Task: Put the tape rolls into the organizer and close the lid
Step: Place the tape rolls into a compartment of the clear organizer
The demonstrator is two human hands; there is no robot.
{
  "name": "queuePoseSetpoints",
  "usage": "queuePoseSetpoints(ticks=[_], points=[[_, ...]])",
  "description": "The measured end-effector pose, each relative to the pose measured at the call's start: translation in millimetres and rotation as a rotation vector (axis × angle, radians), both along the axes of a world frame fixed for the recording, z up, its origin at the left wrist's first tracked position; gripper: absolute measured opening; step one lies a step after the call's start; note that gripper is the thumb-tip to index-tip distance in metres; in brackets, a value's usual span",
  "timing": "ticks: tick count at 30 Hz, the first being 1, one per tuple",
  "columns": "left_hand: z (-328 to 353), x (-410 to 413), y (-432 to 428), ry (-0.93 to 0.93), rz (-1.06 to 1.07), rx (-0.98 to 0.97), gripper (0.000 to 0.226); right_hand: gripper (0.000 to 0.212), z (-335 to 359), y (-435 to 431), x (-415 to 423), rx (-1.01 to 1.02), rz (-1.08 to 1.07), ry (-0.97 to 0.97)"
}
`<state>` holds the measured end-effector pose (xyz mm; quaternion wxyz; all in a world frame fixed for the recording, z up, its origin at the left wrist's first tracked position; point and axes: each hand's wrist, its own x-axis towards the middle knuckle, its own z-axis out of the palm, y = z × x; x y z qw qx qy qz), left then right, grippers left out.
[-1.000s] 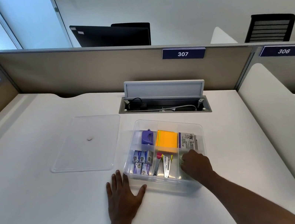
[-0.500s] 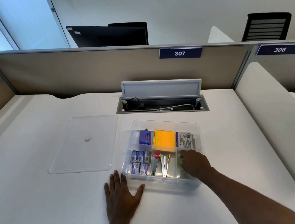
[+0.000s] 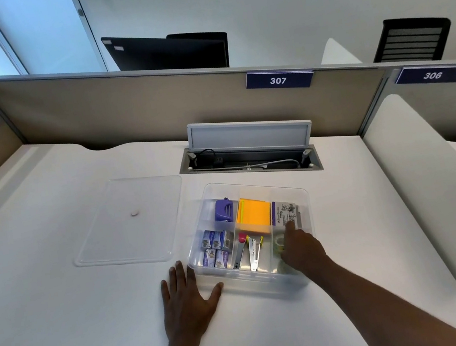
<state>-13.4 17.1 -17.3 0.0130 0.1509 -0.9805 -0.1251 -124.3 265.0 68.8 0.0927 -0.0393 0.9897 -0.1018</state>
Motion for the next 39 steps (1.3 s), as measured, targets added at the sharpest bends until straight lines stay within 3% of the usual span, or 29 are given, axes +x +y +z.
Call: queuePoseSetpoints(ticks=[14,29,39], points=[[0.1,-0.3,-0.3,0.003,-0.007,0.004,0.095,0.045,9.2,1.0,-3.9,-0.024,-0.023,-0.076],[3.7,1.0,0.9,0.009,-0.006,0.006,0.095,0.035,12.1,-1.7,0.3,0.103,-0.004,-0.12],[2.8,0.7,0.3,0.008,-0.007,0.01,0.095,0.032,15.6,-11.3,-3.4,-0.051,-0.089,-0.229]])
